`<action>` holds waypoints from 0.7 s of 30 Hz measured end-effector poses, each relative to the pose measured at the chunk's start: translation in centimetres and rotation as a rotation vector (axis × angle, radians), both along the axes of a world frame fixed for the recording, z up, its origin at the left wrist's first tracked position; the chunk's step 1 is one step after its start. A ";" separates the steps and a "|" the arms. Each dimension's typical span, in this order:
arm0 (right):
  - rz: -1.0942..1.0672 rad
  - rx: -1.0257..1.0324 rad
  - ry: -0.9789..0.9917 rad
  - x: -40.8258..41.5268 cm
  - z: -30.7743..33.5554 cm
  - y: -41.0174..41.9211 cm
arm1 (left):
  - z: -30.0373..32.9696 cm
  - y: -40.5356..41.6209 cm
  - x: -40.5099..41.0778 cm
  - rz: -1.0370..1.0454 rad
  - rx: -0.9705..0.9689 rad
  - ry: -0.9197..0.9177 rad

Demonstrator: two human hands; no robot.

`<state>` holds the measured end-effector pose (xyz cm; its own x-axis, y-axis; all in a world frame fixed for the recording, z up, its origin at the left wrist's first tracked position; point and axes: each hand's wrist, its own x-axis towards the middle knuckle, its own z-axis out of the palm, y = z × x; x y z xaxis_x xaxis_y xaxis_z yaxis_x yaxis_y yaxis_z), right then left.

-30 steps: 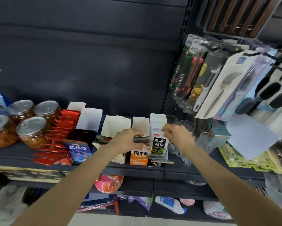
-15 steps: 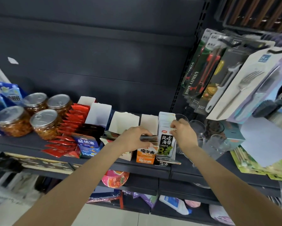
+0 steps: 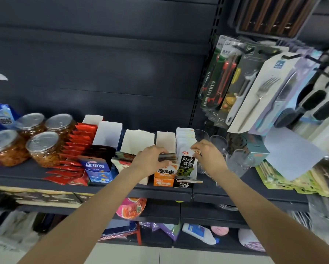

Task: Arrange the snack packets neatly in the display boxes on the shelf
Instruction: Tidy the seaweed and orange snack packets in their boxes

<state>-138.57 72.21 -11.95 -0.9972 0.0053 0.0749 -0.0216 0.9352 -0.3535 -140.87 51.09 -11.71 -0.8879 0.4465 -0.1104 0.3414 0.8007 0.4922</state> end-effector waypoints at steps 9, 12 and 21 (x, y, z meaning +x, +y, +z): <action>0.058 0.061 -0.109 0.0 0.0 -0.3 | -0.1 0.1 0.1 -0.010 0.032 -0.022; 0.074 0.047 -0.054 0.9 0.2 -0.3 | -0.3 0.1 0.2 -0.005 0.041 -0.016; 0.151 0.001 -0.125 3.3 0.0 -0.3 | -0.4 0.2 0.6 0.002 0.053 -0.006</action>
<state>-135.23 71.87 -11.95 -0.9882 -0.1452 -0.0496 -0.1178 0.9249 -0.3615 -140.31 51.31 -12.11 -0.8883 0.4500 -0.0920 0.3366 0.7740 0.5363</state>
